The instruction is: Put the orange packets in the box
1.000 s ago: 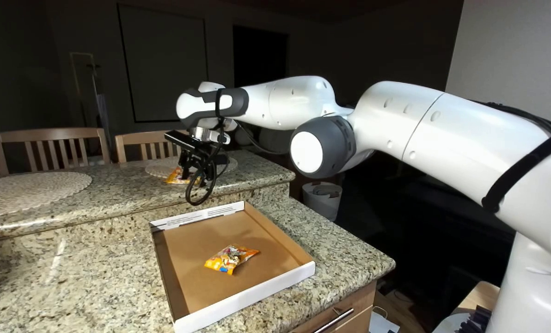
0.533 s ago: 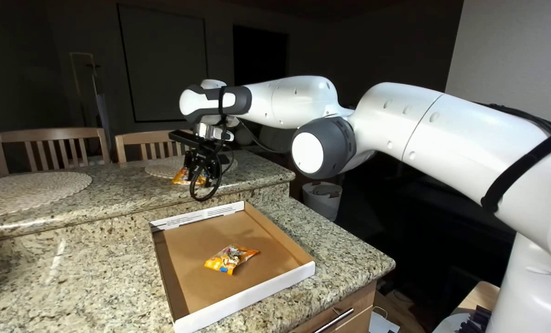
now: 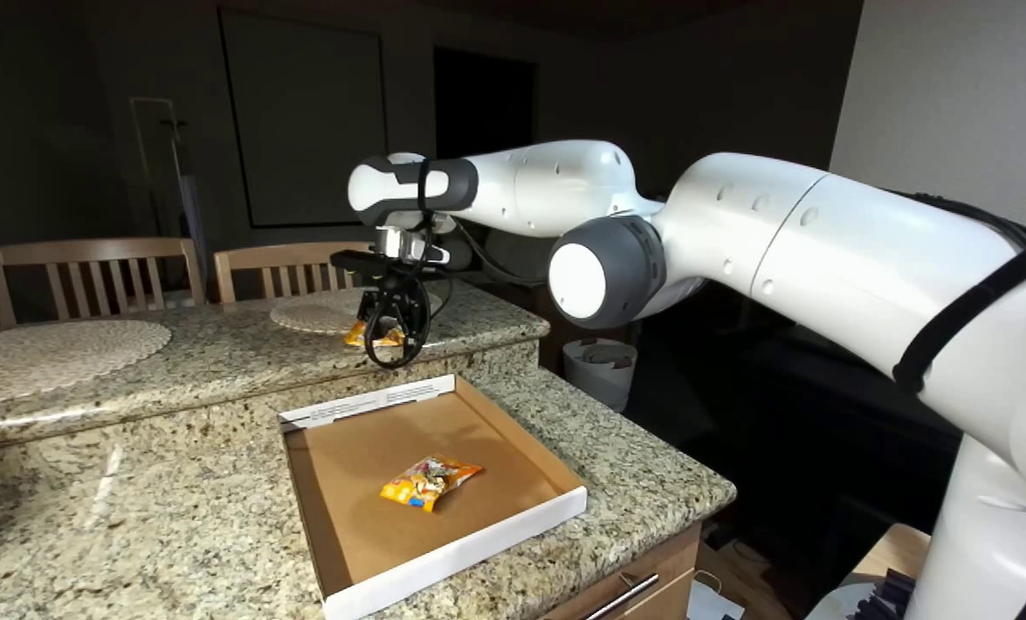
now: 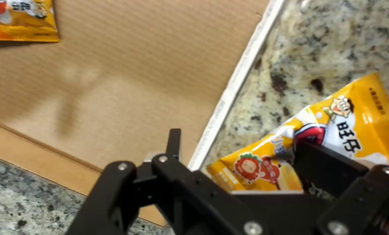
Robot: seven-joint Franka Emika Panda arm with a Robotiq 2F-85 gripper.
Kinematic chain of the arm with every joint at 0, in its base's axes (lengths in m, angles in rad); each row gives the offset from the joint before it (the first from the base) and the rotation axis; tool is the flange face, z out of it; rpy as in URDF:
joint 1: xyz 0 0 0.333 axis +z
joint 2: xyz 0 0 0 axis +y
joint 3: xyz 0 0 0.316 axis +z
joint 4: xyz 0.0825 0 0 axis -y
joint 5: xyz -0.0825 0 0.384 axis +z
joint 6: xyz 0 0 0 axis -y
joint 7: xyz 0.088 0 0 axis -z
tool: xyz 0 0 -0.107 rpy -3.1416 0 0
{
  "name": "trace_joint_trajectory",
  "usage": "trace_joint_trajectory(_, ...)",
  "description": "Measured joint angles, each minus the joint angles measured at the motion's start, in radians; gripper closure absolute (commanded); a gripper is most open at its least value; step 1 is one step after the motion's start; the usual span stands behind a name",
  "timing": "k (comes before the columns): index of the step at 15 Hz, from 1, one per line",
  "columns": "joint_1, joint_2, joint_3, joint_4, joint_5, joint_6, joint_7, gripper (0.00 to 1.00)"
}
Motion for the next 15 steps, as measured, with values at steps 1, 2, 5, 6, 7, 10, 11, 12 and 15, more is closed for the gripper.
trace_joint_trajectory(1,-0.005,0.0,0.003,0.0,0.005,-0.05,0.0,0.0)
trace_joint_trajectory(2,-0.008,0.0,0.008,-0.001,0.009,-0.099,0.0,0.0)
trace_joint_trajectory(5,-0.009,-0.008,0.025,0.0,0.013,-0.259,0.0,0.0)
trace_joint_trajectory(6,-0.009,-0.012,0.031,0.0,0.015,-0.321,0.0,0.0)
trace_joint_trajectory(7,-0.008,-0.016,0.037,0.0,0.019,-0.384,0.0,0.0)
trace_joint_trajectory(10,-0.009,-0.021,0.067,0.028,0.025,-0.516,0.05,0.0)
trace_joint_trajectory(11,-0.012,-0.022,0.08,0.051,0.027,-0.521,0.077,0.0)
trace_joint_trajectory(12,-0.015,-0.026,0.092,0.071,0.03,-0.512,0.103,0.0)
trace_joint_trajectory(15,-0.032,-0.069,0.118,0.077,0.034,-0.453,0.166,0.0)
